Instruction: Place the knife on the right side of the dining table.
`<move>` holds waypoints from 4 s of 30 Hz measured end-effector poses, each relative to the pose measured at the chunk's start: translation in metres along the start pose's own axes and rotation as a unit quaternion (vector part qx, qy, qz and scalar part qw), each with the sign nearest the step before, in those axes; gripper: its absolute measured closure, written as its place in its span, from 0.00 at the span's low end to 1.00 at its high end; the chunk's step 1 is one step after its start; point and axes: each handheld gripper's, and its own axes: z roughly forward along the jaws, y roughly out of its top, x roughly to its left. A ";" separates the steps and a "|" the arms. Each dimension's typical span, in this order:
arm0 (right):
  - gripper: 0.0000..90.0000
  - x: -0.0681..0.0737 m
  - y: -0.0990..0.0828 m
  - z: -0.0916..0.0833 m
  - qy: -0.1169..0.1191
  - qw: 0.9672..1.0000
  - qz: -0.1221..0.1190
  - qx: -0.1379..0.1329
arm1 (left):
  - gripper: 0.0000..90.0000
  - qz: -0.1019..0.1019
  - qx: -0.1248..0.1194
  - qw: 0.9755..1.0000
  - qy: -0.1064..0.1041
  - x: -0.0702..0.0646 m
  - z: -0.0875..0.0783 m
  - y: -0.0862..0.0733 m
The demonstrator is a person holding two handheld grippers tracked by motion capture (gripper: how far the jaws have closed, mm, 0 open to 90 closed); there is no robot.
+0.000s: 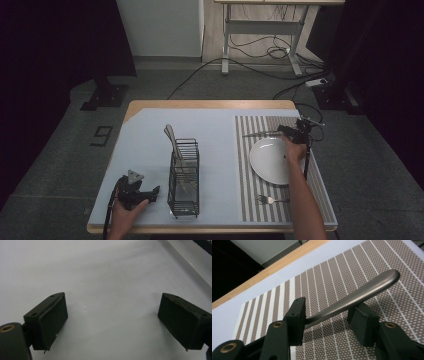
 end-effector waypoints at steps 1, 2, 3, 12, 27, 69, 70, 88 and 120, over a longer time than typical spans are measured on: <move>0.55 0.000 0.000 0.000 0.001 1.000 0.002 0.004 | 0.10 0.001 0.001 1.000 0.000 0.000 0.000 0.000; 0.55 0.000 0.000 0.000 0.001 1.000 0.003 0.009 | 0.10 0.001 0.001 1.000 0.000 0.000 0.000 0.000; 0.55 0.000 0.000 0.000 0.001 1.000 0.003 0.009 | 0.10 0.000 0.000 1.000 0.000 0.000 0.000 0.000; 0.51 -0.004 0.001 -0.005 0.006 0.999 0.030 0.031 | 0.10 0.000 0.000 1.000 0.000 0.000 0.000 0.000; 0.49 0.024 0.018 -0.007 0.038 0.998 -0.054 -0.008 | 0.10 0.000 0.001 1.000 -0.001 0.000 0.000 0.000; 0.44 0.045 0.013 0.020 -0.026 0.991 -0.130 0.036 | 0.10 0.000 0.001 1.000 -0.001 0.000 0.000 0.000; 0.44 0.045 0.013 0.020 -0.026 0.991 -0.130 0.036 | 0.10 0.000 0.001 1.000 -0.001 0.000 0.000 0.000; 0.40 0.077 -0.014 -0.052 0.066 0.980 -0.186 0.011 | 0.10 0.000 0.000 1.000 0.000 0.000 0.000 0.000; 0.37 0.102 -0.137 -0.128 0.208 0.941 -0.266 0.035 | 0.10 -0.001 0.000 1.000 0.000 0.000 0.000 0.000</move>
